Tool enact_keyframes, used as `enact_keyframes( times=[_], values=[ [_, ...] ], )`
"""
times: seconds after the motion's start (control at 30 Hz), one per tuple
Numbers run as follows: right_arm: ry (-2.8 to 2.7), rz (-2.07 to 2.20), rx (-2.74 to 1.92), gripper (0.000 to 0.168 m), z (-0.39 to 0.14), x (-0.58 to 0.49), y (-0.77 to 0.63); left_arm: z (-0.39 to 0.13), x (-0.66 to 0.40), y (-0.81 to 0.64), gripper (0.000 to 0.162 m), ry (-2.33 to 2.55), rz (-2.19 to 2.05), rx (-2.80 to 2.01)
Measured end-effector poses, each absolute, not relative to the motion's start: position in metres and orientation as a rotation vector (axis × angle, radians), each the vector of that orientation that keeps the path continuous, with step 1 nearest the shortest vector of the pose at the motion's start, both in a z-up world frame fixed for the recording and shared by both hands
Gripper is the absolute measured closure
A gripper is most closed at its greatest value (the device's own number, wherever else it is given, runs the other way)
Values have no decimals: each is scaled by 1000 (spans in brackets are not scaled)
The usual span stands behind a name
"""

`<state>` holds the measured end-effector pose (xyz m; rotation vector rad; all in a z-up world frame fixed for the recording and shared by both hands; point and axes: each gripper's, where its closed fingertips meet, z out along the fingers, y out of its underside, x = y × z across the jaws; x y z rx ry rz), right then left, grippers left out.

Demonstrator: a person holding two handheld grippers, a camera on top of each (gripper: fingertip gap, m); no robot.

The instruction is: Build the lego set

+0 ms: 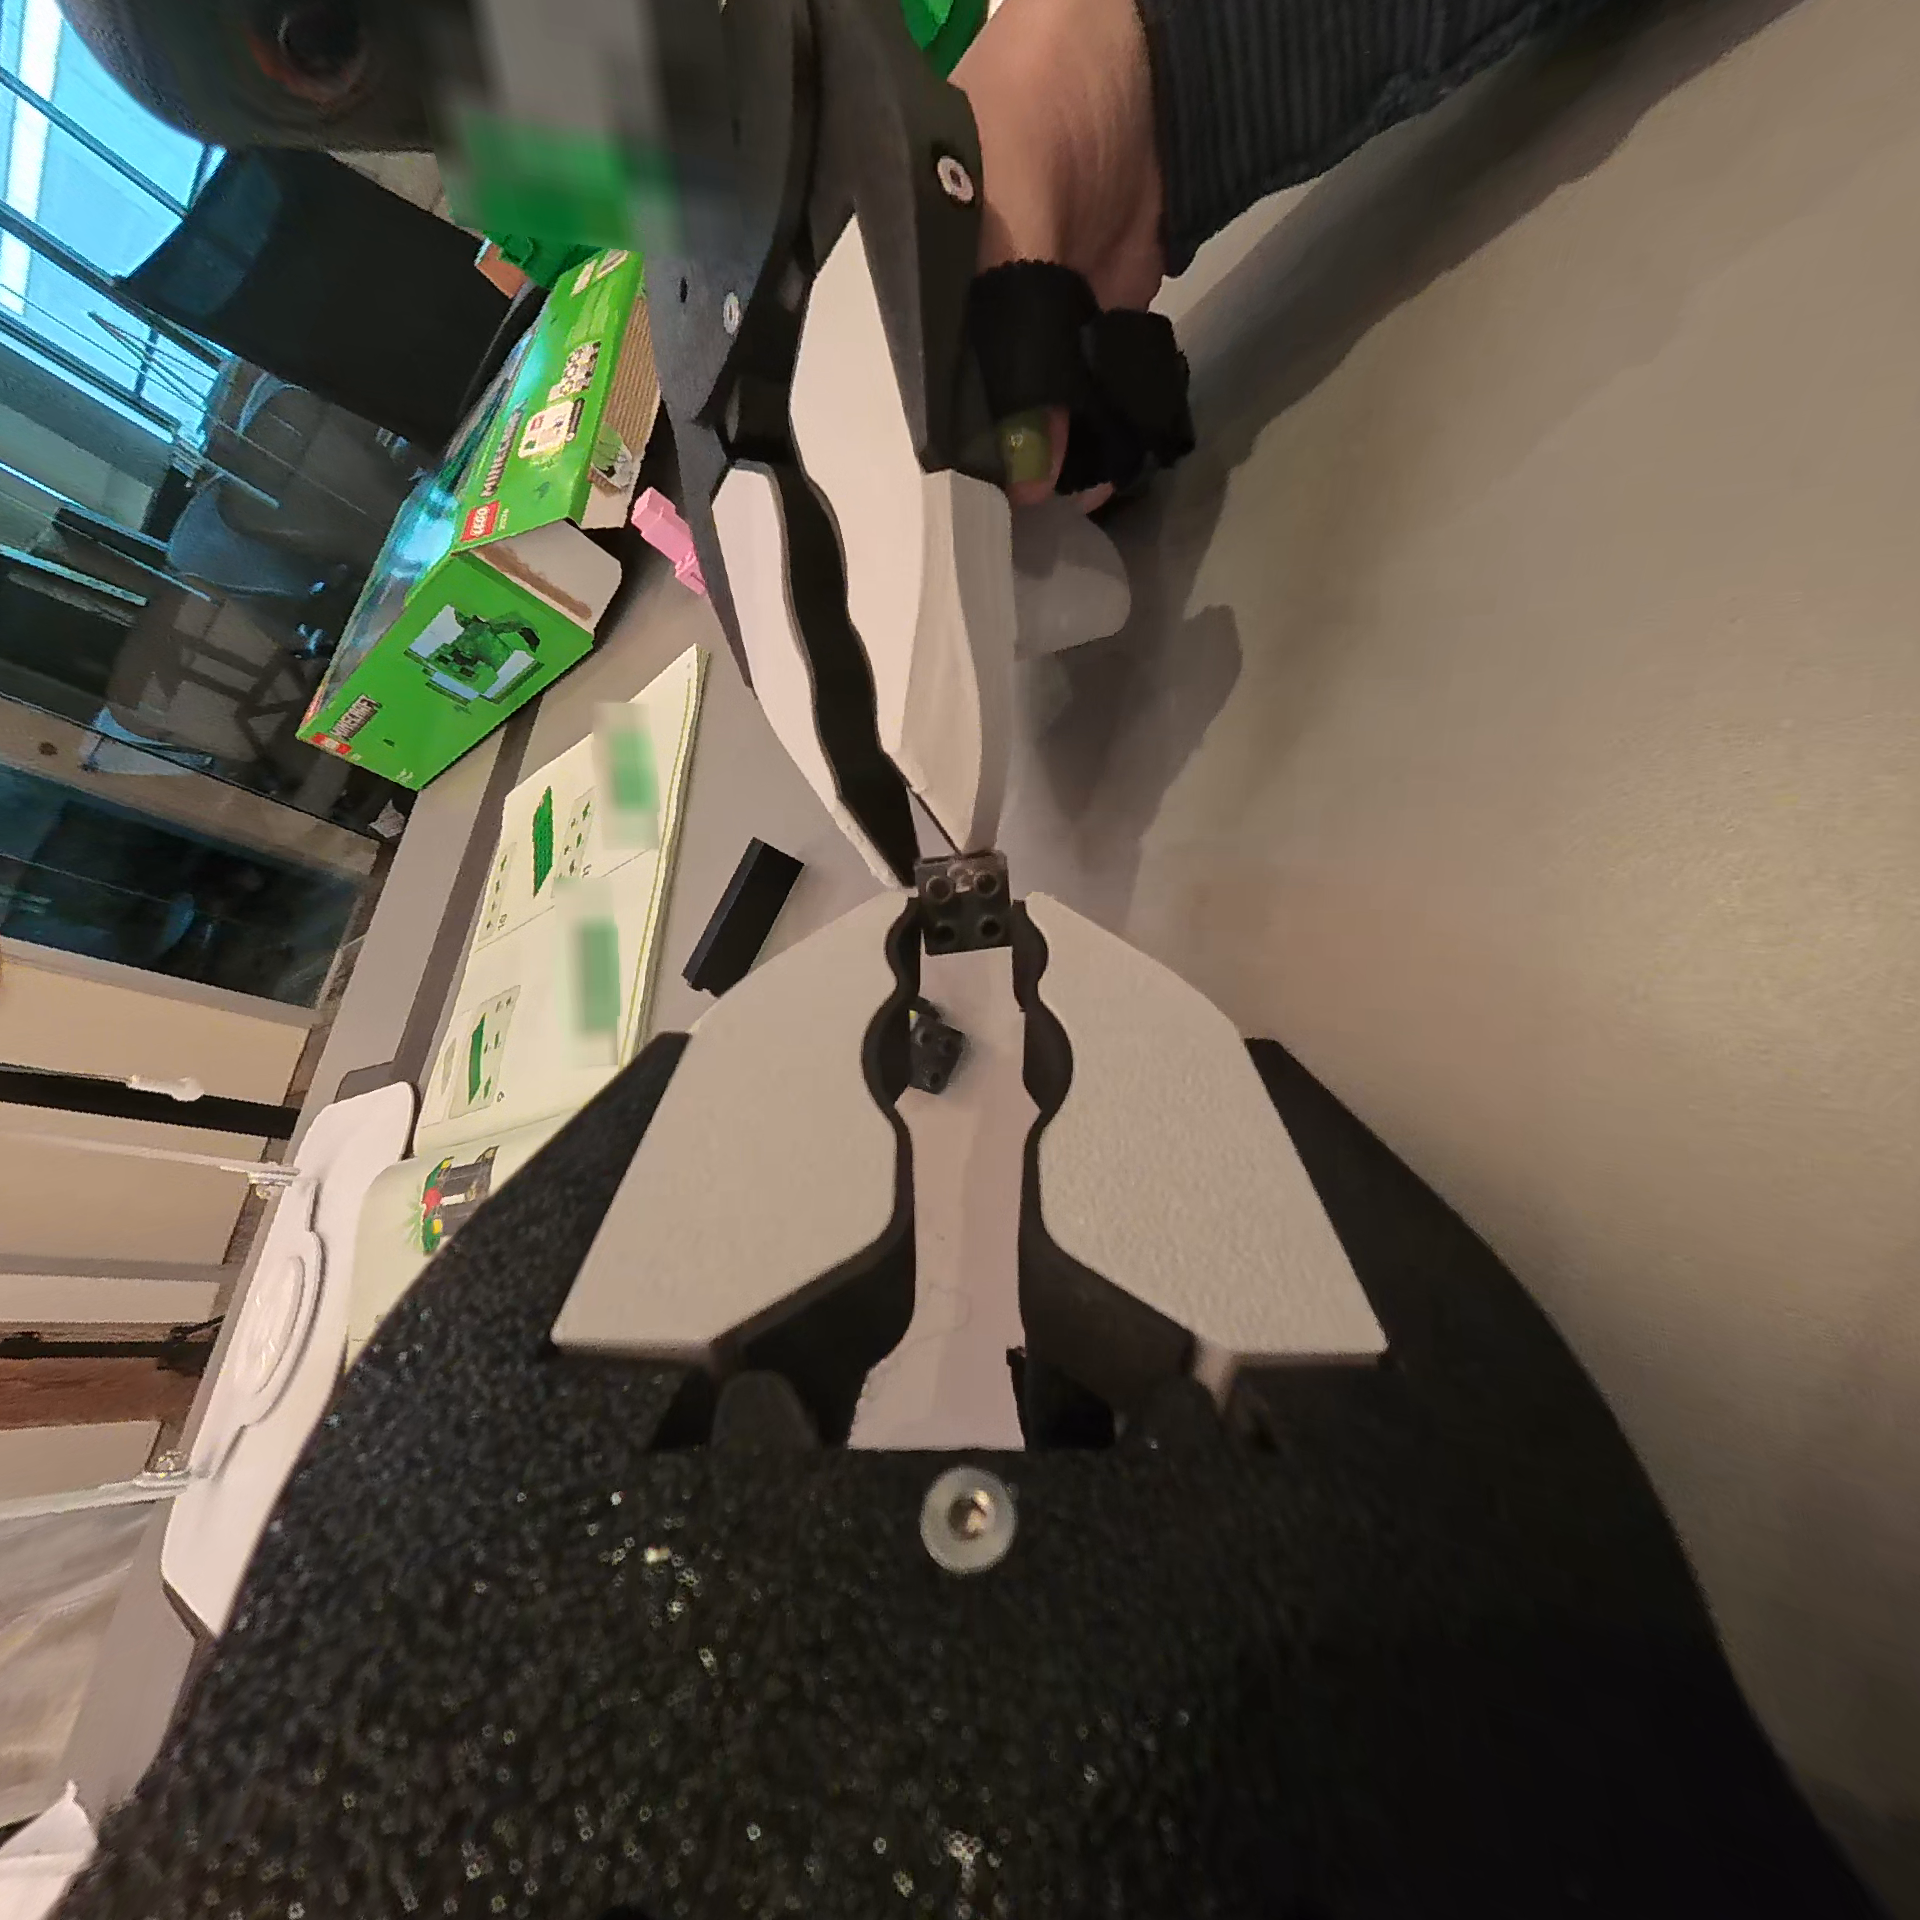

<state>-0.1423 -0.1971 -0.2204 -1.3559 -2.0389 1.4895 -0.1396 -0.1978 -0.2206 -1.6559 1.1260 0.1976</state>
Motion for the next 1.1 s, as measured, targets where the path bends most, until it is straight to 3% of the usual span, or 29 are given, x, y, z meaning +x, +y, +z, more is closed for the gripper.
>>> enact_keyframes(
  times=[0.83, 1.0, 1.1],
  values=[
    [-1963, 1737, -1344, 158, -202, -139, -201, -207, -136, -195, 146, 1080, 263, -1557],
    [-1892, 1850, -1338, 158, -191, -138, -198, -202, -139, -193, 132, 1017, 241, -1553],
    [-1892, 1855, -1337, 158, -191, -138, -198, -199, -138, -193, 133, 999, 216, -1549]
  ],
)
